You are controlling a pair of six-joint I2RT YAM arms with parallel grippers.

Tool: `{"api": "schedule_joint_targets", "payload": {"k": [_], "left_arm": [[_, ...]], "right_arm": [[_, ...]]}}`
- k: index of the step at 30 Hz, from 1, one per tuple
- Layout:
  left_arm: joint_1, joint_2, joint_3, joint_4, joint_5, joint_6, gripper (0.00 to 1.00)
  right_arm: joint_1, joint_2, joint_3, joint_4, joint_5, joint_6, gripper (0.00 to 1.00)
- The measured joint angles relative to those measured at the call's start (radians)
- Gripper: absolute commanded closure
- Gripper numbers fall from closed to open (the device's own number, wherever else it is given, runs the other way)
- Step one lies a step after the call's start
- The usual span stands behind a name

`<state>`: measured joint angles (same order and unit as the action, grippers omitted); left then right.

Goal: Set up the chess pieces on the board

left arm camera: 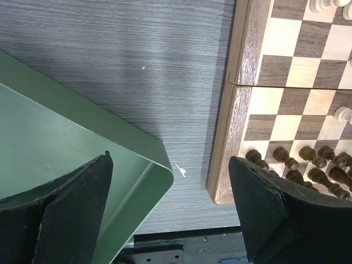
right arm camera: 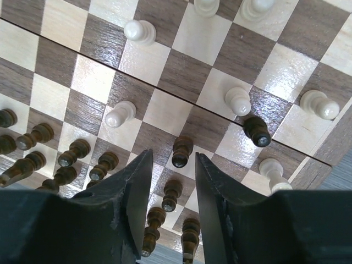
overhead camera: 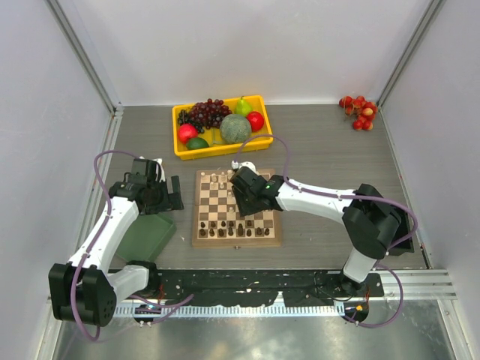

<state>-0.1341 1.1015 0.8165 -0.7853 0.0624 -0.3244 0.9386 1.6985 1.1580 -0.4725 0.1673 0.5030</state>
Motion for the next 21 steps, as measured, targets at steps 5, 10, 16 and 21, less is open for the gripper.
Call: {"api": "schedule_joint_targets", "payload": {"k": [5, 10, 16, 21], "left_arm": [[0.0, 0.0, 0.0, 0.001, 0.002, 0.0, 0.07], [0.0, 0.0, 0.0, 0.002, 0.002, 0.0, 0.07], [0.0, 0.0, 0.0, 0.002, 0.003, 0.0, 0.07], [0.0, 0.0, 0.0, 0.002, 0.003, 0.0, 0.07]], "right_arm": [[0.0, 0.023, 0.002, -0.007, -0.005, 0.0, 0.63], [0.0, 0.029, 0.011, -0.008, -0.005, 0.0, 0.66], [0.0, 0.03, 0.013, -0.007, -0.004, -0.003, 0.82], [0.0, 0.03, 0.014, -0.007, 0.0, -0.003, 0.88]]}}
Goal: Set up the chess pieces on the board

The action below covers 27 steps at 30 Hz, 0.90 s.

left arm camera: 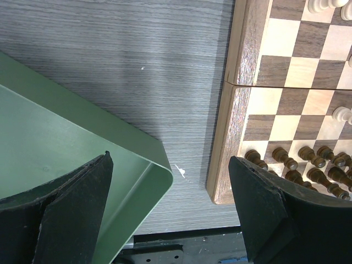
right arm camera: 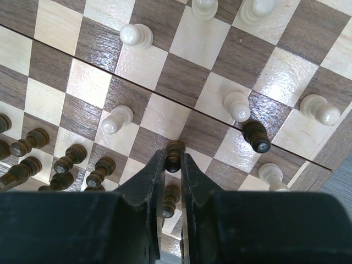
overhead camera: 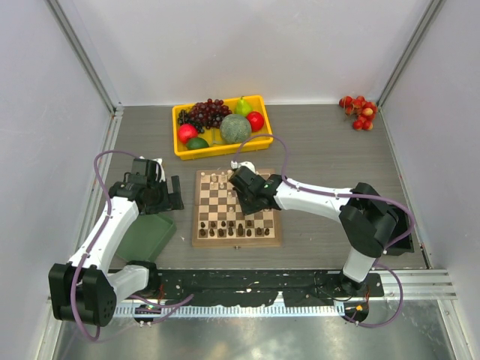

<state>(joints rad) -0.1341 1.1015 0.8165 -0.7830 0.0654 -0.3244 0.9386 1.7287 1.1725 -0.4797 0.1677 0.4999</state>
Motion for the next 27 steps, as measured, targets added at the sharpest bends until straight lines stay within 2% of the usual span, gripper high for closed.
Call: {"api": "schedule_joint_targets", "payload": {"k": [5, 14, 20, 27], "left_arm": [[0.0, 0.0, 0.0, 0.0, 0.001, 0.0, 0.06], [0.0, 0.0, 0.0, 0.001, 0.009, 0.0, 0.07], [0.0, 0.0, 0.0, 0.001, 0.013, 0.0, 0.07], [0.0, 0.0, 0.0, 0.001, 0.015, 0.0, 0.07]], "right_arm": [[0.0, -0.027, -0.011, 0.0, 0.019, 0.0, 0.88], [0.0, -0.283, -0.149, 0.001, 0.053, 0.021, 0.88], [0.0, -0.29, -0.236, -0.01, 0.041, 0.042, 0.88], [0.0, -0.275, -0.248, 0.0, 0.024, 0.047, 0.88]]}}
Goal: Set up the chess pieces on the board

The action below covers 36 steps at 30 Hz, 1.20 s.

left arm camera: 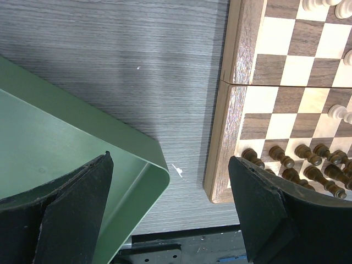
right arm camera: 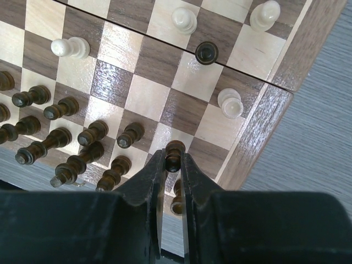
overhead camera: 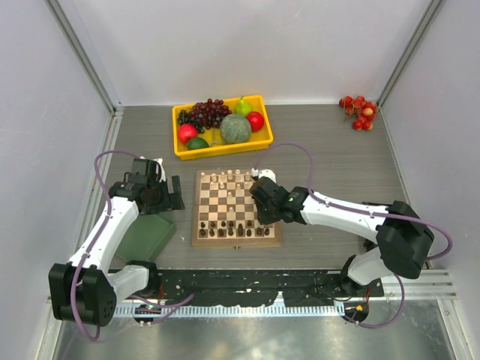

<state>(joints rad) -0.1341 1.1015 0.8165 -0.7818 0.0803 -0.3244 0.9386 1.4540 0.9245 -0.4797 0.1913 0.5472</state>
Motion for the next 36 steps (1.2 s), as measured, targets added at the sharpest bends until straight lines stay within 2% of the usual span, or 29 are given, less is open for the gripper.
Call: {"api": "schedule_joint_targets", "payload": {"k": [15, 18, 20, 29, 36], "left_arm": [[0.0, 0.0, 0.0, 0.0, 0.0, 0.0, 0.07], [0.0, 0.0, 0.0, 0.0, 0.0, 0.0, 0.07], [0.0, 0.0, 0.0, 0.0, 0.0, 0.0, 0.07], [0.0, 0.001, 0.0, 0.0, 0.0, 0.0, 0.07], [0.0, 0.003, 0.0, 0.0, 0.003, 0.0, 0.07]], "right_arm": [[0.0, 0.046, -0.001, 0.026, -0.029, 0.001, 0.84], [0.0, 0.056, 0.0, 0.042, -0.029, 0.002, 0.78], [0.0, 0.059, 0.001, 0.048, -0.03, 0.001, 0.71], [0.0, 0.059, 0.012, 0.026, -0.013, -0.014, 0.63], [-0.024, 0.046, 0.1, 0.003, 0.033, -0.032, 0.59]]}}
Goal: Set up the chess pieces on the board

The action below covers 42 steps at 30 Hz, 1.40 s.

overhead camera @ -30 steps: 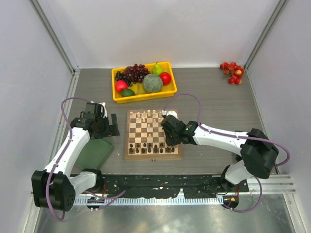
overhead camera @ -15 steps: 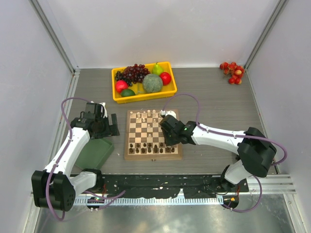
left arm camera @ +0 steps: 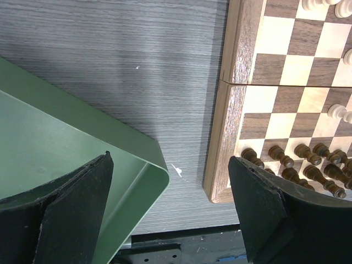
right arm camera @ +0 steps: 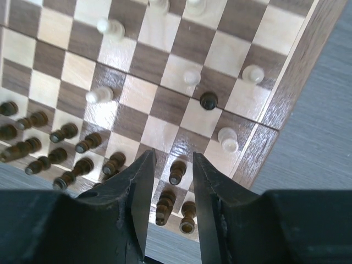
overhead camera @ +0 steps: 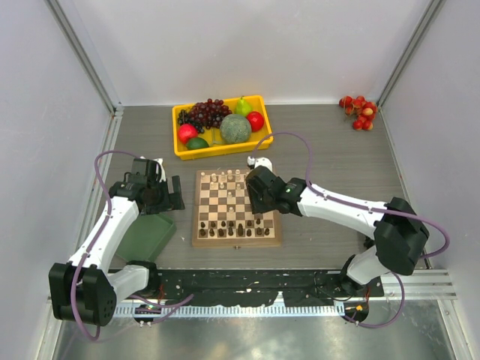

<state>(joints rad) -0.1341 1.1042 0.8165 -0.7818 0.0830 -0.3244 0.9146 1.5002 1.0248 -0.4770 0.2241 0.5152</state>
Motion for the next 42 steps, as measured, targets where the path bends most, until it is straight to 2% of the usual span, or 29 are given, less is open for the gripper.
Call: {"api": "schedule_joint_targets", "payload": {"k": [7, 13, 29, 42], "left_arm": [[0.0, 0.0, 0.0, 0.0, 0.001, 0.0, 0.07], [0.0, 0.0, 0.0, 0.0, 0.001, 0.0, 0.07], [0.0, 0.0, 0.0, 0.001, 0.008, 0.0, 0.07], [0.0, 0.002, 0.0, 0.002, 0.008, 0.0, 0.07]], "right_arm": [[-0.041, 0.07, 0.095, 0.008, -0.001, -0.011, 0.58], [-0.043, 0.155, 0.113, 0.005, -0.007, -0.013, 0.59], [-0.084, 0.158, 0.135, -0.003, 0.002, -0.02, 0.61], [-0.101, 0.209, 0.135, -0.003, -0.01, -0.039, 0.69]]}}
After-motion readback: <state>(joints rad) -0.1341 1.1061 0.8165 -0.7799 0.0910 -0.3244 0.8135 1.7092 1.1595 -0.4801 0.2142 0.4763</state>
